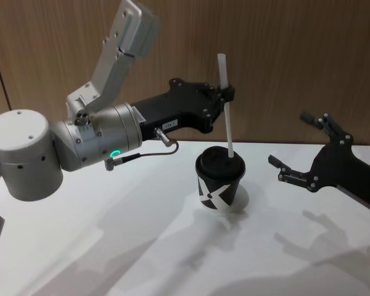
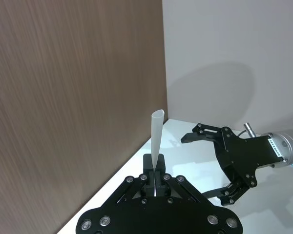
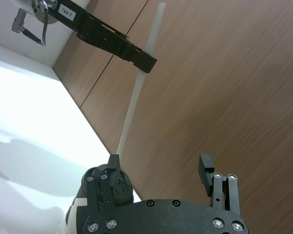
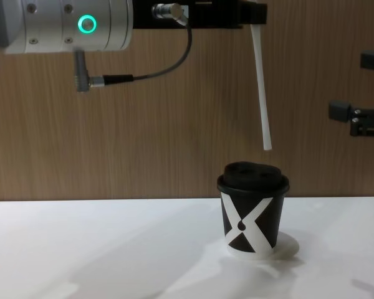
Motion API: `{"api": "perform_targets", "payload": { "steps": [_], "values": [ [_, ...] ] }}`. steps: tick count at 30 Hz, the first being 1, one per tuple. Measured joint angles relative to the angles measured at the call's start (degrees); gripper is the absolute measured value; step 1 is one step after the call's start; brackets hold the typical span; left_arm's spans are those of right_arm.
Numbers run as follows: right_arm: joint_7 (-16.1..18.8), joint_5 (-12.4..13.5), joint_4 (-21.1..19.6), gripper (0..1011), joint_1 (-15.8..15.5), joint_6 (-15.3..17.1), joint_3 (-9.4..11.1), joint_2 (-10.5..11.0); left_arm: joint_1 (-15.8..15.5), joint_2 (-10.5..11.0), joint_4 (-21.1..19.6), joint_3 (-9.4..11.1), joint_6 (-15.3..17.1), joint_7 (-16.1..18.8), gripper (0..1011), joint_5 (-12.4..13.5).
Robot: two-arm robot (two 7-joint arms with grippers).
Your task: Pick up the straw with one hand, pass it to the other hand, and insert it into the cup.
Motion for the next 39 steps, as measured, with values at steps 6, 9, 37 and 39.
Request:
{"api": "perform_targets", "payload": {
  "steps": [6, 9, 37, 39],
  "values": [
    [0.0, 0.0, 0.0, 1001, 0.0, 0.0, 0.0, 0.0, -0.3, -0.4, 1.0, 0.5, -0.4, -0.2, 14, 0.4],
    [0.0, 0.0, 0.0, 1001, 0.0, 0.0, 0.0, 0.0, -0.3, -0.7, 1.4, 0.7, -0.6, -0.3, 14, 0.6],
    [0.0, 0.0, 0.0, 1001, 0.0, 0.0, 0.0, 0.0, -0.6, -3.1, 5.5, 1.5, -2.1, -0.3, 13, 3.4],
    [0.0, 0.0, 0.0, 1001, 0.0, 0.0, 0.0, 0.0, -0.6, -3.3, 5.8, 1.5, -2.1, -0.4, 14, 3.5]
  ]
}}
